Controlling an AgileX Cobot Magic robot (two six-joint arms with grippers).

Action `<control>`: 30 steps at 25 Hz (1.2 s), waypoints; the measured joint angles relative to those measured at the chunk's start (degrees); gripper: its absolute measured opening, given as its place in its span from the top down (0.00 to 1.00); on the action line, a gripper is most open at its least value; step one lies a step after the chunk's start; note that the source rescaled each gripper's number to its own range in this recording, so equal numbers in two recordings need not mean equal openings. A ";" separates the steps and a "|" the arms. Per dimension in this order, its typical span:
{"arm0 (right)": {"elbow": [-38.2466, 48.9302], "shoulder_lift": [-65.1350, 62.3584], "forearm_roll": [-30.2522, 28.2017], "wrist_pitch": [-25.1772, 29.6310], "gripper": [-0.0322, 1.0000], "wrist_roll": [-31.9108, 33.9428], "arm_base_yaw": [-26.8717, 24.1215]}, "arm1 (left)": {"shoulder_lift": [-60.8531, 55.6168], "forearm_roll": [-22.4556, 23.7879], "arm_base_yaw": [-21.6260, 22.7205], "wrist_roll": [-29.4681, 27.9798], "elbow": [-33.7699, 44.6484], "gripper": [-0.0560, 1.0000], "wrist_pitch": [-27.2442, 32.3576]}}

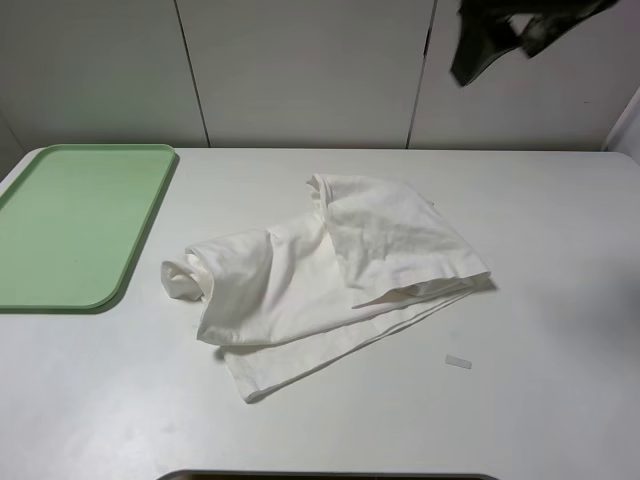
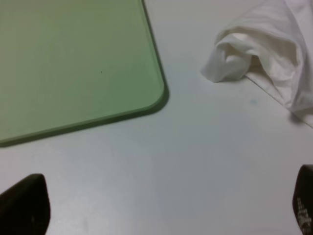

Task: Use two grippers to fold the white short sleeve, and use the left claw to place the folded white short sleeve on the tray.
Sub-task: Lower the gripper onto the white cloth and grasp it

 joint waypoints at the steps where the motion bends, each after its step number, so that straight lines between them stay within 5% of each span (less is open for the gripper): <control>1: 0.00 0.00 0.00 0.00 0.13 0.00 0.00 | 0.00 0.00 0.00 0.00 0.00 0.00 0.00; 12: 1.65 -14.29 -1.03 3.18 0.13 3.61 -16.80 | 0.00 0.01 0.00 0.00 0.00 0.00 0.00; 15: 13.04 -29.76 -1.69 -0.29 0.04 3.89 -24.48 | 0.00 0.06 0.00 0.00 0.00 0.00 0.00; 20: 25.43 -46.76 -3.18 -7.01 0.00 3.84 -24.80 | 0.00 0.13 0.00 0.00 0.00 0.00 0.04; 30: 43.87 -73.36 -1.97 -11.90 0.00 3.84 -24.80 | 0.00 0.13 0.00 0.00 0.00 0.00 0.04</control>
